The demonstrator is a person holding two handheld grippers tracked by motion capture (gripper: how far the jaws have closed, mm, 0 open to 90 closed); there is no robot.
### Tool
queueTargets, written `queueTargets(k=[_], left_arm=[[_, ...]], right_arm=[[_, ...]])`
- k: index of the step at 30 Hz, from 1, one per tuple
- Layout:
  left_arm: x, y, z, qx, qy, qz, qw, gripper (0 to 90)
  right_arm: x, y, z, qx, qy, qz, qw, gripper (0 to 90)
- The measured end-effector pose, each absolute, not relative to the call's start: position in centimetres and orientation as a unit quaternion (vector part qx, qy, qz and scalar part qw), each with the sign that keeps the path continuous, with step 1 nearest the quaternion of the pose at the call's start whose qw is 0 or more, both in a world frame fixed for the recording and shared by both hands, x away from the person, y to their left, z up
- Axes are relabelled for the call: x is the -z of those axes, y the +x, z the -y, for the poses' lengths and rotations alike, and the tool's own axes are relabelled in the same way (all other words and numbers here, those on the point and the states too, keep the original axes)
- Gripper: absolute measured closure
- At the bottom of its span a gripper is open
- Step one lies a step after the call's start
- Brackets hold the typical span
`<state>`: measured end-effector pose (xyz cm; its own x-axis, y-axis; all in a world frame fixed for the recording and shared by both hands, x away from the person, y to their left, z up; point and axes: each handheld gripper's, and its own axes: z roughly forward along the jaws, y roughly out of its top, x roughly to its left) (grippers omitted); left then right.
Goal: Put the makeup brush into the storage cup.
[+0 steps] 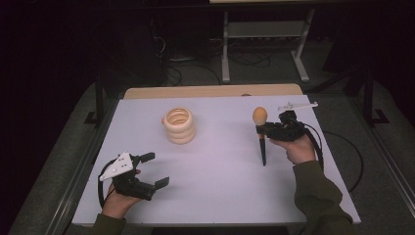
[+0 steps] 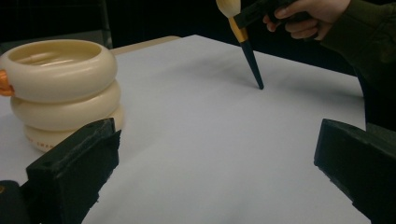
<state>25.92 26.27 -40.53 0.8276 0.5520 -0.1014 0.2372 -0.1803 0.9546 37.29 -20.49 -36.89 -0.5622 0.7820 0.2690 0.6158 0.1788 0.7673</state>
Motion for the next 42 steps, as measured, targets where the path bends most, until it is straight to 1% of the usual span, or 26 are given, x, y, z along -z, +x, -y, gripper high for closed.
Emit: queueTargets(k=[8, 19, 42], left_arm=[[39.6, 26.5, -25.7, -0.138, 0.749, -0.258, 0.594, 0.0], [38.4, 27.4, -23.9, -0.143, 0.751, -0.242, 0.597, 0.0], [38.0, 29.5, -20.5, -0.112, 0.757, -0.223, 0.603, 0.0]], right_arm=[[36.6, 37.0, 20.0, -0.46, 0.442, -0.765, 0.092, 61.5], [35.2, 36.3, 19.8, -0.492, 0.424, -0.755, 0.096, 61.5], [33.9, 35.6, 18.6, -0.51, 0.396, -0.758, 0.1, 61.5]])
